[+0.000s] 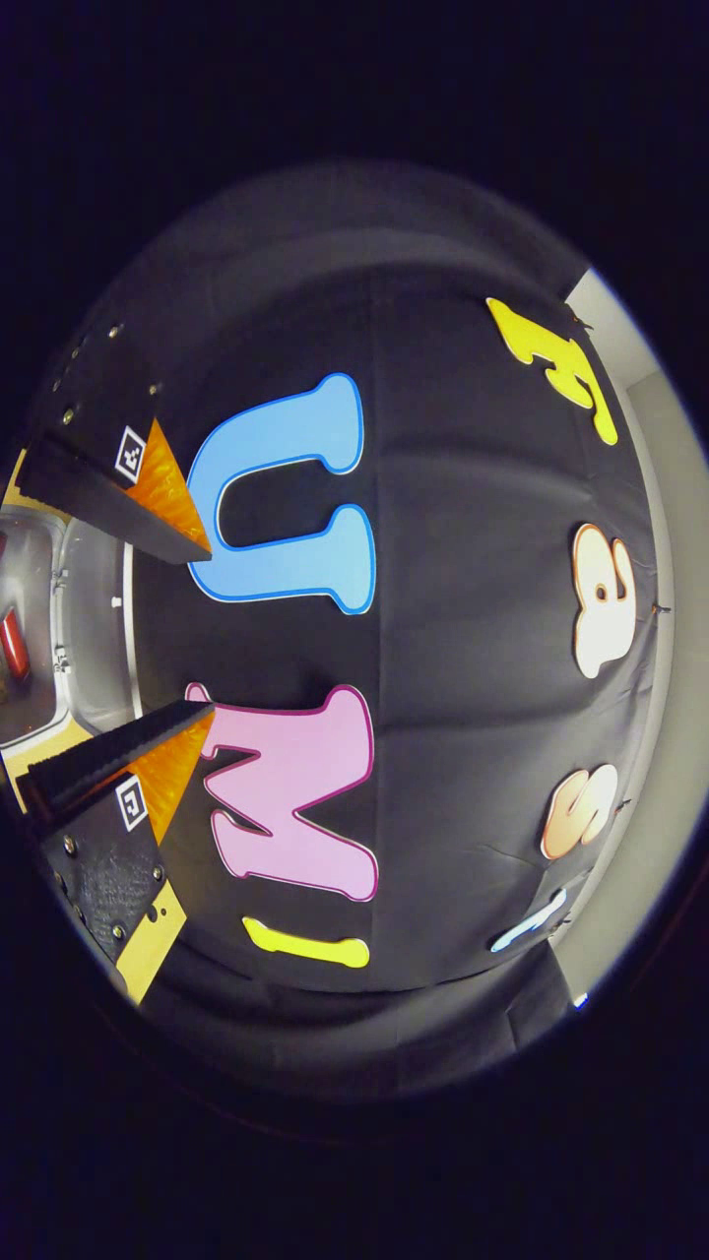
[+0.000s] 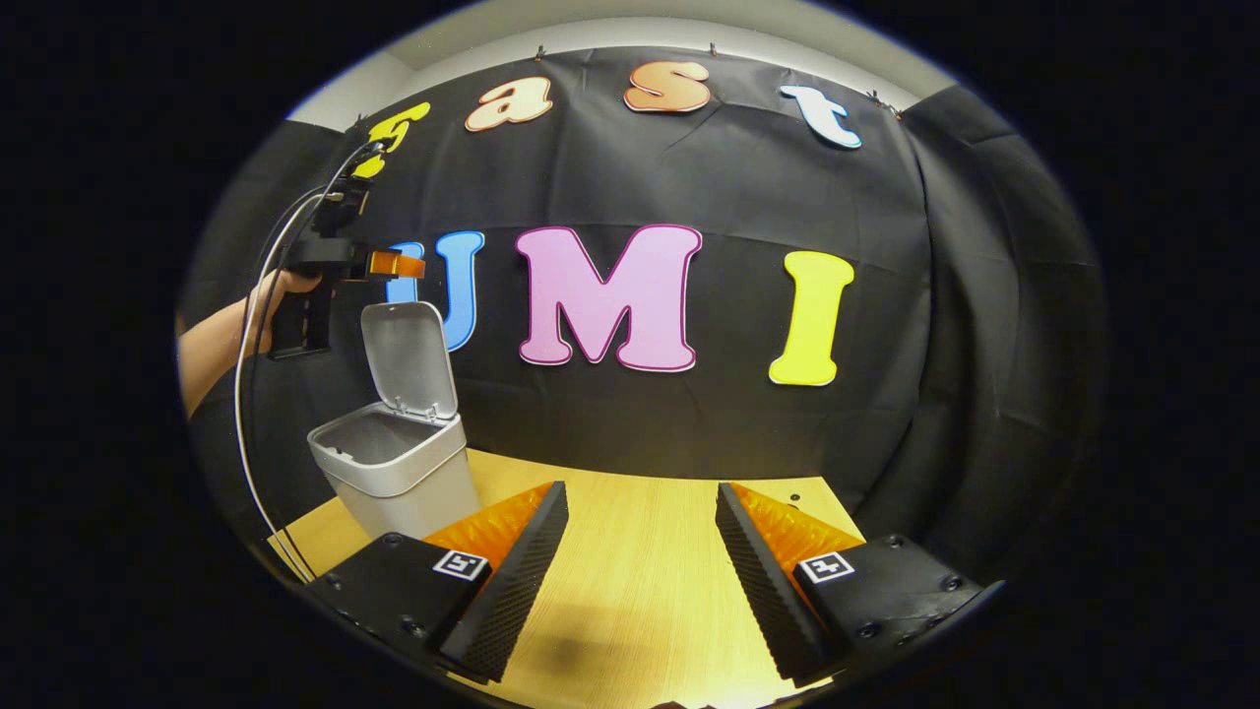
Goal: Press the lid of the desktop garbage bin to open it, pick up the crumpled paper on the desktop and throw it into the bin, then pick up the pop can on the desktop and drop it into the bin, and finally close the garbage bin lid.
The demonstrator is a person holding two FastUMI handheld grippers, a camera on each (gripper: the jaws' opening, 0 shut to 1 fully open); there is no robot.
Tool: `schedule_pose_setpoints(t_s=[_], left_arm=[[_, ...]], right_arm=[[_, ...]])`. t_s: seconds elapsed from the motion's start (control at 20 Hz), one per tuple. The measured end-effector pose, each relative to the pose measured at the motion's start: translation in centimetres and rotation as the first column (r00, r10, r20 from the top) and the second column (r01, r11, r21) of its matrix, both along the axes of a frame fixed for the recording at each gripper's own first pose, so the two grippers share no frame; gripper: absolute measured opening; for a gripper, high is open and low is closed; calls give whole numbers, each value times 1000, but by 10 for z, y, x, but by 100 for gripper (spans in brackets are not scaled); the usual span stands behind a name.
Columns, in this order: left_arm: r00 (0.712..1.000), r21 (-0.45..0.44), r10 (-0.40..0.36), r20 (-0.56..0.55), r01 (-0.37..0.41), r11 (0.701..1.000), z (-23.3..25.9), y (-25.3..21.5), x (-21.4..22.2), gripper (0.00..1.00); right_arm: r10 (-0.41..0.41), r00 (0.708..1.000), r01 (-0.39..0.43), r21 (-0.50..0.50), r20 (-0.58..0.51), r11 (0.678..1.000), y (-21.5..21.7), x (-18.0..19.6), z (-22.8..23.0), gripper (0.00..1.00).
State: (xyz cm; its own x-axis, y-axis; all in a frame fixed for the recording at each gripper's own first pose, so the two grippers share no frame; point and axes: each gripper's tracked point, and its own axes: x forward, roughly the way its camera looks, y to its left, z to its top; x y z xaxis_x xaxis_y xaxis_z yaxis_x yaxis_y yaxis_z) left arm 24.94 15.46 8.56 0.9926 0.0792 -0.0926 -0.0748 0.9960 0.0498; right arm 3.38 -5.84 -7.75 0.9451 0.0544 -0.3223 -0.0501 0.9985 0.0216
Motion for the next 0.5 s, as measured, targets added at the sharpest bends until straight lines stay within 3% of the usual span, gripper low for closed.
schedule_pose_setpoints(t_s=[0.2,0.5], left_arm=[[999,-54,16,-44,-19,998,-18,21,17,92],[993,-115,6,-114,-19,993,-39,22,5,93]], right_arm=[[-2,1000,2,-13,-9,1000,0,-2,-2,98],[-1,1000,1,7,-14,1000,4,-6,-4,98]])
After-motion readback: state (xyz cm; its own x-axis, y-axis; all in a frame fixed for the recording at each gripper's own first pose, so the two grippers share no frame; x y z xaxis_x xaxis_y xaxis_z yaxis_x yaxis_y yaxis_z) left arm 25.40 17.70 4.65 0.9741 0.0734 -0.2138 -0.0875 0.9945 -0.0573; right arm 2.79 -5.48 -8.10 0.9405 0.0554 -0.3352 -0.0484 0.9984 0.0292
